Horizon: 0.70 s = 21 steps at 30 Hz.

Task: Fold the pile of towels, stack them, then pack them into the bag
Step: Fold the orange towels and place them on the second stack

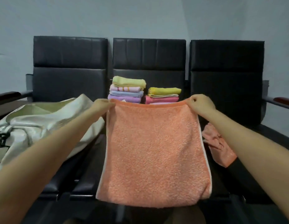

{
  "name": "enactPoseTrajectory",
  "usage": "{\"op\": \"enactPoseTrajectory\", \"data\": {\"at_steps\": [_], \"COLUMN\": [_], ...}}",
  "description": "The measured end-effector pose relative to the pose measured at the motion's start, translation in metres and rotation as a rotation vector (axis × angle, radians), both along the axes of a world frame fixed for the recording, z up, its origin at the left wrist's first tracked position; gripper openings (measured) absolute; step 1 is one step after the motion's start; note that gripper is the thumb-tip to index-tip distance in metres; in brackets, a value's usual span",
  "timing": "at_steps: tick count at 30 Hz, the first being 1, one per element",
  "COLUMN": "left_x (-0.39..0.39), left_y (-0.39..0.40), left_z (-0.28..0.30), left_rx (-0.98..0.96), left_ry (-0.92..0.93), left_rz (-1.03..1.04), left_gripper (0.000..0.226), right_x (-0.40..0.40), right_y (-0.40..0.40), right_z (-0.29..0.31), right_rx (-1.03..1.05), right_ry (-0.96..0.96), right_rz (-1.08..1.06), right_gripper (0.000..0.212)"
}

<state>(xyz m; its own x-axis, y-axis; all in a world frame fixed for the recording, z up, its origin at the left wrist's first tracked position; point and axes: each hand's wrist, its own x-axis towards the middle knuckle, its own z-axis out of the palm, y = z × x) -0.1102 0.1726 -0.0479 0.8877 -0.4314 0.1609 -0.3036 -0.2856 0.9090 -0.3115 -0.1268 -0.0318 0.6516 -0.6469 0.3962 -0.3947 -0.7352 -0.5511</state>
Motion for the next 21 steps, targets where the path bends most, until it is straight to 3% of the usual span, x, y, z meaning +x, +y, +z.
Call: {"op": "enactPoseTrajectory", "data": {"at_steps": [2,6,9,12,15,18,21], "left_x": [0.006,0.027,0.042,0.062,0.074,0.076,0.071], "left_y": [-0.008,-0.026,-0.043,-0.059,-0.073,-0.081,-0.085], "left_z": [-0.03,-0.081,-0.104,-0.124,-0.143,-0.169,-0.184], "left_rx": [0.082,0.065,-0.018,-0.027,0.037,0.38,0.701], "left_ry": [0.011,0.116,0.163,0.11,-0.014,-0.197,-0.457], "left_rz": [0.018,0.082,0.127,0.182,0.176,0.09,0.026], "left_gripper": [0.011,0.014,0.008,0.02,0.015,0.052,0.055], "right_x": [0.01,0.035,0.055,0.073,0.086,0.088,0.084], "right_y": [-0.007,-0.017,-0.027,-0.034,-0.04,-0.036,-0.035], "right_z": [-0.032,-0.089,-0.116,-0.134,-0.155,-0.172,-0.179], "right_rx": [-0.04,0.144,0.35,0.571,0.66,0.603,0.442], "right_ry": [0.104,0.14,0.017,-0.185,-0.242,-0.181,-0.138], "right_rz": [-0.031,-0.057,-0.091,-0.075,0.047,0.081,0.102], "right_gripper": [0.022,0.023,0.029,0.014,0.046,0.059,0.048]}}
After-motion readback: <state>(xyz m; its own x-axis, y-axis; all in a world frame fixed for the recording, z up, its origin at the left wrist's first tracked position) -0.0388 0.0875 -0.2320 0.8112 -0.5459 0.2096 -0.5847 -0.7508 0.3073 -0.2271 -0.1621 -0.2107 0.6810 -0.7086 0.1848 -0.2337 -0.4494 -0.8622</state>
